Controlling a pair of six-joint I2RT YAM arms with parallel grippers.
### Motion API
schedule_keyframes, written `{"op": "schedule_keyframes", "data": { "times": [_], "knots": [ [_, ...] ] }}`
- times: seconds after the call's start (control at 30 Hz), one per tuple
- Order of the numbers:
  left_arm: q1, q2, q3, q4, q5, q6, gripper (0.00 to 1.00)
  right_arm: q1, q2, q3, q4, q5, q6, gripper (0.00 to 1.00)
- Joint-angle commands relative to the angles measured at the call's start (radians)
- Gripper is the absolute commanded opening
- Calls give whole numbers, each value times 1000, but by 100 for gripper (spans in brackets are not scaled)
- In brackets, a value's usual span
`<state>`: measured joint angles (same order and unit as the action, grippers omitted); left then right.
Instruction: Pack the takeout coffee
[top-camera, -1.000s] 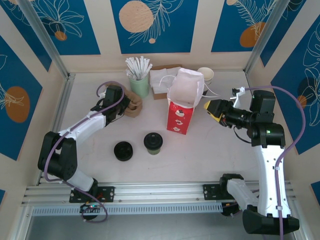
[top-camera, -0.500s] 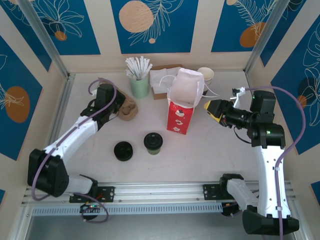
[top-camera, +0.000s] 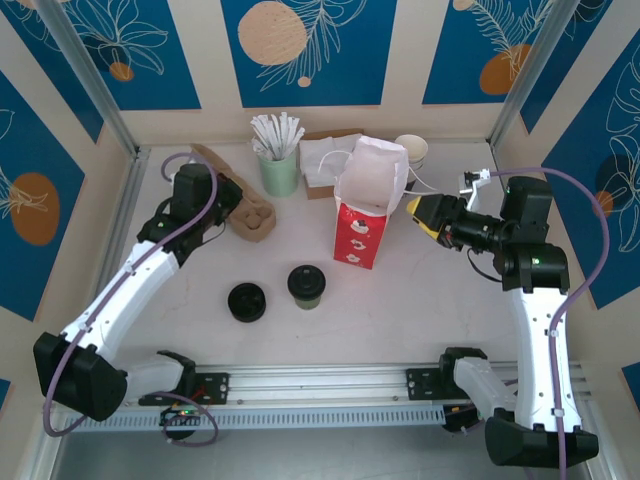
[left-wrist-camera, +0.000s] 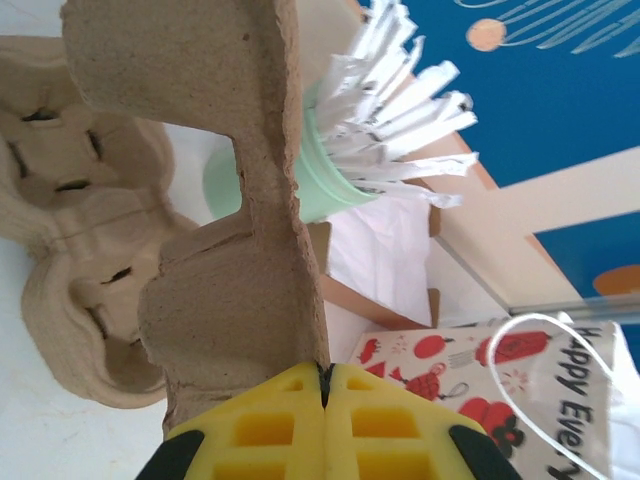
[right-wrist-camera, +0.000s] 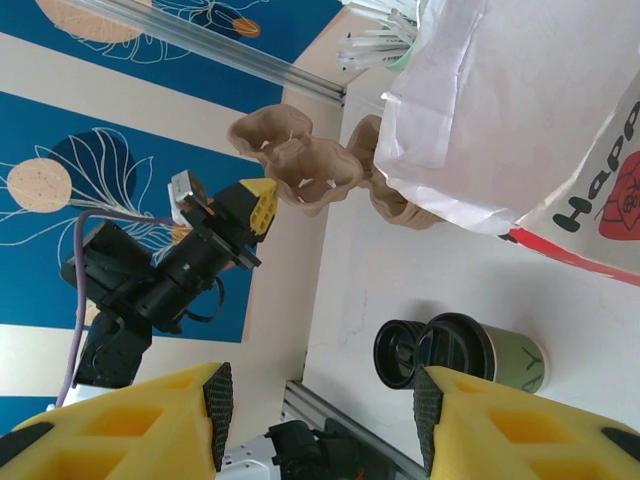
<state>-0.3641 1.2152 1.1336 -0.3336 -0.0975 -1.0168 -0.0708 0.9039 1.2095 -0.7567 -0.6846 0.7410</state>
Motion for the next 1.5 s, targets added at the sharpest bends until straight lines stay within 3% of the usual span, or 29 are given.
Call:
{"op": "schedule_keyframes", "data": {
  "times": [0.0,0.37,0.53,0.8,1.2,1.47],
  "knots": [
    [12,2,92,-76,108,86,0,-3,4,-3,39,-58,31,54],
    [-24,-31,304,-173,347,234,0,55,65,35,220,-134,92,54],
    [-50,-23,368,-88,552,268,0,119,129,78,335,-185,83,54],
    [-113,2,425,13,759,327,0,197,260,167,456,-276,12,54],
    [-148,25,426,159,925,321,0,227,291,190,560,-336,-57,55],
    [-176,43,435,195,969,328,0,231,312,186,614,-391,-62,55]
  ]
}}
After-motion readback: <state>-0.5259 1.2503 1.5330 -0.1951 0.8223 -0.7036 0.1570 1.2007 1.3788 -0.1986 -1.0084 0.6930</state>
